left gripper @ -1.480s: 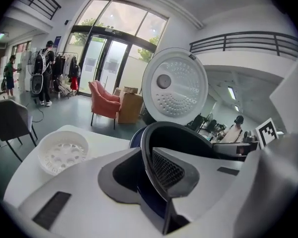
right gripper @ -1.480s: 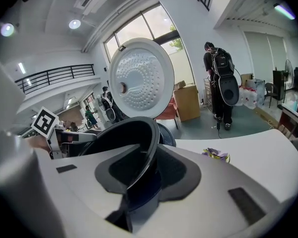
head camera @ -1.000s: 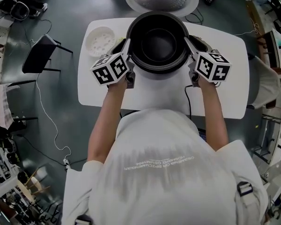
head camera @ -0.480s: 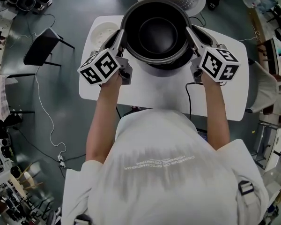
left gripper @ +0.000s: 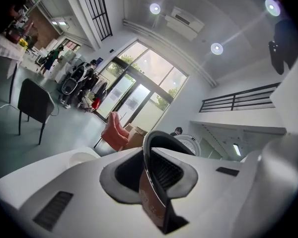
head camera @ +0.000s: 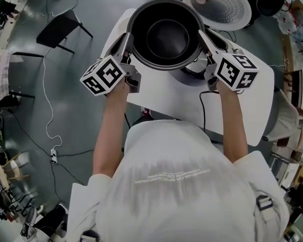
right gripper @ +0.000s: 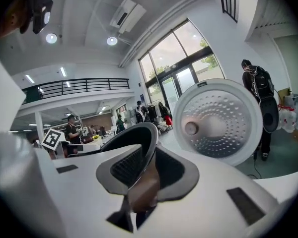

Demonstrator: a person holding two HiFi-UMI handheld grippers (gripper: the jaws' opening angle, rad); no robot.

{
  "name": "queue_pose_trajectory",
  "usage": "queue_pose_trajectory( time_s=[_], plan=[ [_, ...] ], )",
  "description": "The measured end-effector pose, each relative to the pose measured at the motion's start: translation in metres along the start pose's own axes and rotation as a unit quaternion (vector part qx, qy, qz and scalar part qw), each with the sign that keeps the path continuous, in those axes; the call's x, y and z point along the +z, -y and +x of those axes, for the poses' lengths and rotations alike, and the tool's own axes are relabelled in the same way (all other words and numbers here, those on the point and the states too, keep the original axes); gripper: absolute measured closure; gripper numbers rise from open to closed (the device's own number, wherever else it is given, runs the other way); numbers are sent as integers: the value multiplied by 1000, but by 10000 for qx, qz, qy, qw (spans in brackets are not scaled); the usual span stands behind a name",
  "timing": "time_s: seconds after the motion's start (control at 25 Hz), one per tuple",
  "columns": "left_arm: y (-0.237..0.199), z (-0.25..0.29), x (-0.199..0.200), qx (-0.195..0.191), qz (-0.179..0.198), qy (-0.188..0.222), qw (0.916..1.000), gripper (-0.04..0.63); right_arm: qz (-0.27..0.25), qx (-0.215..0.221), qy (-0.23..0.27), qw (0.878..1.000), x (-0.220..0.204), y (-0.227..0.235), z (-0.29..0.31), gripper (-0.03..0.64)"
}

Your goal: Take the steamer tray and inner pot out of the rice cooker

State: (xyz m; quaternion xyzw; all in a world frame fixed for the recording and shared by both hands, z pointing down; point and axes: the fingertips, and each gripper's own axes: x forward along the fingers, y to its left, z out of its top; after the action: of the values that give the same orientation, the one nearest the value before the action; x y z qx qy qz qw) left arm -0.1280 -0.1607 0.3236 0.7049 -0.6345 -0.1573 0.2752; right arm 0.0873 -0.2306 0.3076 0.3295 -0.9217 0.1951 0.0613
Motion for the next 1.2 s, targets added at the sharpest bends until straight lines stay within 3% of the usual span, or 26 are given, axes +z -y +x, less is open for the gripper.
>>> queue_pose_trajectory(
  time_s=[0.28,0.76,0.96,1.2],
  plan=[
    [-80,-57,37,695,-303,307,9966,540,-32,694,-390,9968,-11,-75,76,517],
    [-216,-147,42,1633,-750,619,9818,546,456,1605,-1144,9793,-103,-173,185,518],
    [-263,-161,23,1824,-855,430,9786,546,837,1624,-1407,9730,-149,-186,216,518],
    [-275,-158,7,1749,-1035,196,9789,549,1021,1412,-1693,9700,-172,-178,222,517]
  ],
)
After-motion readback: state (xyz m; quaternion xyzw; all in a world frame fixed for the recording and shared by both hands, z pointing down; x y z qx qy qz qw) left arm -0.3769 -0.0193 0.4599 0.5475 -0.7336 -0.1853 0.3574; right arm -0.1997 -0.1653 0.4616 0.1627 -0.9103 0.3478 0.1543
